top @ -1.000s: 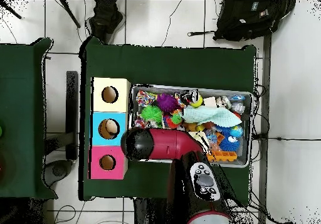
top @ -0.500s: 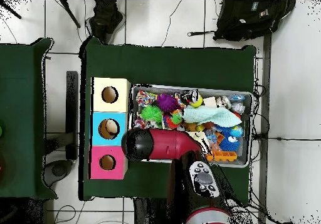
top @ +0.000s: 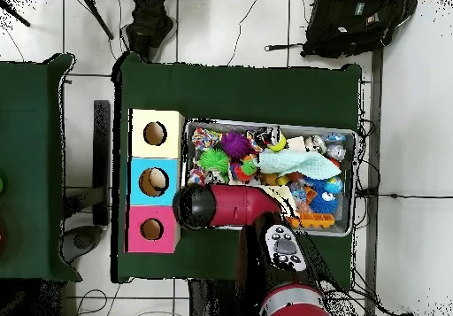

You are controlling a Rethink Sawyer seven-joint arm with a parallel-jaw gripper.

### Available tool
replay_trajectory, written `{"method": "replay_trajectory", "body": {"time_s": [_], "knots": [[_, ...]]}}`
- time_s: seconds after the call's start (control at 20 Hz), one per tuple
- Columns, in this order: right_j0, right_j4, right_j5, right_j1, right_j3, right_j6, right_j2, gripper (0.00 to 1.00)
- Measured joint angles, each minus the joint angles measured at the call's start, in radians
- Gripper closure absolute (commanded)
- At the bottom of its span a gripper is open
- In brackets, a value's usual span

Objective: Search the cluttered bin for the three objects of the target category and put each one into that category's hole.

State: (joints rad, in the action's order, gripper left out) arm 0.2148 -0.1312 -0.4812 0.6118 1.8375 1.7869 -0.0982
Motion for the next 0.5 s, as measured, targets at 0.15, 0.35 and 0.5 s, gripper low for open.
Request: {"method": "replay_trajectory", "body": {"time_s": [0.15, 0.35, 0.5], "knots": [[0.000, -0.010, 0.010, -0.006, 0.000, 0.000, 0.000, 0.00], [0.003, -0.017, 0.025, -0.009, 0.000, 0.000, -0.001, 1.00], [0.011, -0.018, 0.043, -0.009, 0.005, 0.000, -0.001, 1.00]]}}
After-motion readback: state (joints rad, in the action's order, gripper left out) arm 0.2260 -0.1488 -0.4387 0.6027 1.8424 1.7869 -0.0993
